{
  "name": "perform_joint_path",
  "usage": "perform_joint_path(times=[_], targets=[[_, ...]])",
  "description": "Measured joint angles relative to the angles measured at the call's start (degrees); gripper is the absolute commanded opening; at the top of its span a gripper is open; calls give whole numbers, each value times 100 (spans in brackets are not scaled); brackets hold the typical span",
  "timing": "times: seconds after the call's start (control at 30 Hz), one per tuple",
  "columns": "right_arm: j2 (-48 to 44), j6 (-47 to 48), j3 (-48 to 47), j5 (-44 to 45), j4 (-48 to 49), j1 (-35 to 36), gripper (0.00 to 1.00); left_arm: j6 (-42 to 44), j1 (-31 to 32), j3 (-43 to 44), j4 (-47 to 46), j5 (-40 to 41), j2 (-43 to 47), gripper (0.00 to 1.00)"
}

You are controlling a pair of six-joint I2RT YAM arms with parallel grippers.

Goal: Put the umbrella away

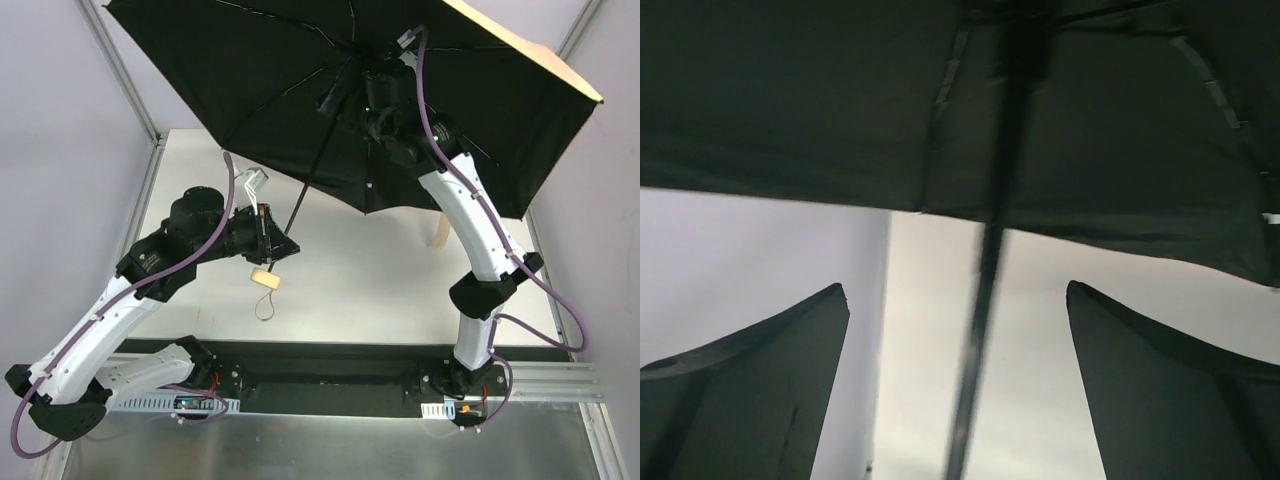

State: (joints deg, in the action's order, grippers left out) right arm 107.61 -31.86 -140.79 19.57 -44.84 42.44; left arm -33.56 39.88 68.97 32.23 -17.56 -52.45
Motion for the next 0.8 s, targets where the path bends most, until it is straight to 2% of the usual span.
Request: perform_joint_path(times=[0.23, 0.4, 0.63, 0.8], targets=[[59, 11, 439, -140, -175, -675, 91, 15, 162, -140, -24, 262, -4, 0], [146, 98, 444, -214, -9, -785, 91, 0, 299, -345, 15, 337, 17, 0], [542, 256, 17, -74, 321, -706, 67, -31, 409, -424, 9, 474, 46, 0], [789, 372, -184, 280, 339, -671, 61, -57, 570, -426, 7, 660, 50, 0]])
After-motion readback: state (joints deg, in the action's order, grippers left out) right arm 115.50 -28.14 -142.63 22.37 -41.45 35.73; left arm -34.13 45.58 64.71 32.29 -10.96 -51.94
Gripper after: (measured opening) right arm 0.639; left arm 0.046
